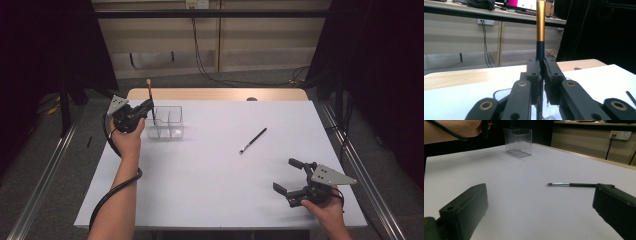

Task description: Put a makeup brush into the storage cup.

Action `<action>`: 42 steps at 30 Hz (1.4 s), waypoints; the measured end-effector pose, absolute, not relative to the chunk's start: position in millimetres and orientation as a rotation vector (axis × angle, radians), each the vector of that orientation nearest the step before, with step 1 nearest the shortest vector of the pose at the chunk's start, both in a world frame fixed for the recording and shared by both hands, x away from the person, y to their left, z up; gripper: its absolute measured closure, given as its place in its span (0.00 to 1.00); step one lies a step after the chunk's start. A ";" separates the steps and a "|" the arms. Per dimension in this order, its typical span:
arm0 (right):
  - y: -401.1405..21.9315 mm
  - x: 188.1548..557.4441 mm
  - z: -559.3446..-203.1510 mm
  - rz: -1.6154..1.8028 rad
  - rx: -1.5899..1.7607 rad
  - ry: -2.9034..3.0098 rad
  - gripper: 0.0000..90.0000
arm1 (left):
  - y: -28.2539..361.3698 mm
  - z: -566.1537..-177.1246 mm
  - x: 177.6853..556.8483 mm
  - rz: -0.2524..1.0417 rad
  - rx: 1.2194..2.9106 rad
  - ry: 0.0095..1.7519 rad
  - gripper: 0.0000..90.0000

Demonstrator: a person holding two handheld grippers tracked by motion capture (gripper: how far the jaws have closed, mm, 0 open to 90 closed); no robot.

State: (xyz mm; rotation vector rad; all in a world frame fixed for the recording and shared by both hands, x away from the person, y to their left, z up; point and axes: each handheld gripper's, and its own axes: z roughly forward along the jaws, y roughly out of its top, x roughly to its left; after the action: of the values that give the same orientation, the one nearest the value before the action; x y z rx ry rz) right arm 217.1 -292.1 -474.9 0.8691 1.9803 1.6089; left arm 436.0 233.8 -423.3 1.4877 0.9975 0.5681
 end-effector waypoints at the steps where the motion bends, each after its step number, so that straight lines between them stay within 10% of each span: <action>1: -292.1 217.1 -475.0 1.609 0.869 1.980 0.00 | 233.9 -423.4 435.8 0.571 1.487 0.998 0.93; 19: -291.9 217.1 -475.0 1.610 0.868 1.982 0.00 | 236.0 -424.2 433.0 0.563 1.488 1.014 0.91; 42: -290.4 217.0 -474.9 1.609 0.862 1.990 0.00 | 224.6 -418.3 419.9 0.485 1.481 0.902 0.43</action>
State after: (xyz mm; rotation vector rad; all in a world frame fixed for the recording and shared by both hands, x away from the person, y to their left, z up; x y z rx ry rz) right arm 217.0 -290.4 -474.9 0.8619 1.9899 1.6086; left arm 419.9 224.6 -418.3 1.4813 0.9017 0.4853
